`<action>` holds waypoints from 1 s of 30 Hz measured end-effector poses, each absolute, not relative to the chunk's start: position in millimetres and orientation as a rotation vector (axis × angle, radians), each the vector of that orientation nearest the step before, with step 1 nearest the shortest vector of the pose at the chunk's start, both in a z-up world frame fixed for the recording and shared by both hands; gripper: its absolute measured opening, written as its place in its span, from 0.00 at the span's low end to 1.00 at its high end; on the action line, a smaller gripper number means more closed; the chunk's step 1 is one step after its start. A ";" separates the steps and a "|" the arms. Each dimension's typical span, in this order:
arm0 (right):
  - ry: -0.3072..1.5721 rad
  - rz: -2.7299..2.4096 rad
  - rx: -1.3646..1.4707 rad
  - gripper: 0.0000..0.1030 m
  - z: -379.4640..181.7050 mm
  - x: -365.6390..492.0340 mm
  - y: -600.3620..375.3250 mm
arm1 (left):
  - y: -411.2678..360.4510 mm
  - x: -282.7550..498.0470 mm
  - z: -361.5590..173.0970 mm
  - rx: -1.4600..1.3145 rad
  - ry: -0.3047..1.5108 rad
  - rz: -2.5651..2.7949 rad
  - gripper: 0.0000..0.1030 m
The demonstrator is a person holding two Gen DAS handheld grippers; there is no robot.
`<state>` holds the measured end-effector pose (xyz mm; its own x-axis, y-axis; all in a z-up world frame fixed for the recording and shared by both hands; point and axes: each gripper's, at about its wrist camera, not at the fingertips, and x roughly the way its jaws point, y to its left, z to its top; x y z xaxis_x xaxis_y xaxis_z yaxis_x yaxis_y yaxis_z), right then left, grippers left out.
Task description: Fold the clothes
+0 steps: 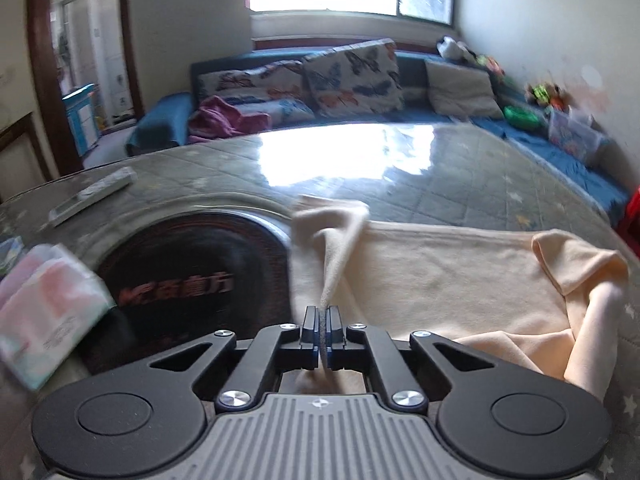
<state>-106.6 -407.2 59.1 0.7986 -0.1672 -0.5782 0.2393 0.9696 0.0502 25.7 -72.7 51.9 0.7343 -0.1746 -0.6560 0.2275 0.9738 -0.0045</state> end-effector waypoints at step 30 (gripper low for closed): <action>0.552 -0.173 0.120 0.03 52.7 -84.7 -386.1 | -110.5 70.2 24.2 0.158 0.802 -0.243 0.28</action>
<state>-84.7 -386.1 52.7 0.8375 -0.1305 -0.5306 0.1949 0.9785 0.0671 70.2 -110.5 24.2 0.6695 -0.1547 -0.7265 0.2741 0.9605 0.0481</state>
